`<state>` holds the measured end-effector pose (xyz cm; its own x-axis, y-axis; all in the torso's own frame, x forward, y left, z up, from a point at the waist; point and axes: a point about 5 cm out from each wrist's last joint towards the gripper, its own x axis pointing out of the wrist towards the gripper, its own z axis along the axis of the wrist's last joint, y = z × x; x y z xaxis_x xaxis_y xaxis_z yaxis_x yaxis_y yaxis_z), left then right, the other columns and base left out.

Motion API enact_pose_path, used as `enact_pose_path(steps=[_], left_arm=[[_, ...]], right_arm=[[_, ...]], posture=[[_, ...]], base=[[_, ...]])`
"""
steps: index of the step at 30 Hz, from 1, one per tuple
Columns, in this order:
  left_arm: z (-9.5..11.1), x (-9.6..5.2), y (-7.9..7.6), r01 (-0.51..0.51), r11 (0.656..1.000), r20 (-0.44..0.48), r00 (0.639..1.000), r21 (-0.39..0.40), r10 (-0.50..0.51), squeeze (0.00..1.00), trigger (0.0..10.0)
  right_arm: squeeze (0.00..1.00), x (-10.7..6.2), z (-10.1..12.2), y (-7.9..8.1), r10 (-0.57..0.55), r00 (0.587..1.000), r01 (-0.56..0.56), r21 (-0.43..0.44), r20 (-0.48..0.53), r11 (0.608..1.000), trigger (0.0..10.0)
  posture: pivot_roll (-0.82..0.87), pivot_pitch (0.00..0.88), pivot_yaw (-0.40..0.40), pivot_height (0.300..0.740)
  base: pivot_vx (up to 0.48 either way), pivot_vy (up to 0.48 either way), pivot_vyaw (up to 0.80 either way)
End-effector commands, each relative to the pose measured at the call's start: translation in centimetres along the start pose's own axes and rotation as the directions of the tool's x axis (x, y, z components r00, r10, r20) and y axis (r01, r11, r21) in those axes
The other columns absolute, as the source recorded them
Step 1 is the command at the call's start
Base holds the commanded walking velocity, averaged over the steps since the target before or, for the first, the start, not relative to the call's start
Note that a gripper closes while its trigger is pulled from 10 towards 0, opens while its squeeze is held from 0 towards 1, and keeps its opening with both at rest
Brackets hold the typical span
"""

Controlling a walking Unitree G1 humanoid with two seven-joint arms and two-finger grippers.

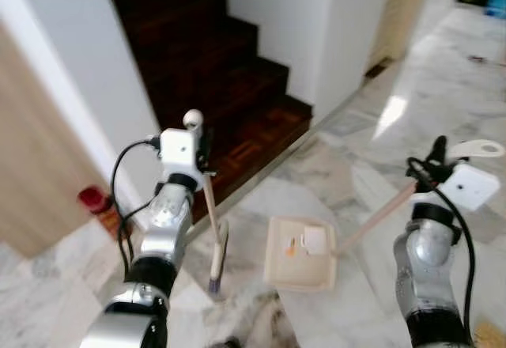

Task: Sweep floor

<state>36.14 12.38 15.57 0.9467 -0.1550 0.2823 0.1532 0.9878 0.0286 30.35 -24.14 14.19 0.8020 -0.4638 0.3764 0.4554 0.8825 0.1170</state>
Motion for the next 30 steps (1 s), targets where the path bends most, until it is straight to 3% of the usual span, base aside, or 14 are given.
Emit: enact_pose_path(steps=[1,30], left_arm=[[0.87,0.29,0.54,-0.01,1.0,0.036,0.999,0.007,0.01,0.0,10.0],[0.87,0.07,0.38,0.004,1.0,0.021,1.0,0.011,-0.004,0.0,10.0]], right_arm=[[0.0,0.4,1.05,0.78,0.019,0.999,-0.02,0.018,0.046,1.0,10.0],[0.0,0.08,0.86,0.88,0.019,0.999,-0.019,0.023,0.029,1.0,10.0]], posture=[[0.06,0.028,-0.002,0.74],[0.07,0.054,0.006,0.74]], base=[[0.0,0.0,0.77],[0.0,0.0,0.77]])
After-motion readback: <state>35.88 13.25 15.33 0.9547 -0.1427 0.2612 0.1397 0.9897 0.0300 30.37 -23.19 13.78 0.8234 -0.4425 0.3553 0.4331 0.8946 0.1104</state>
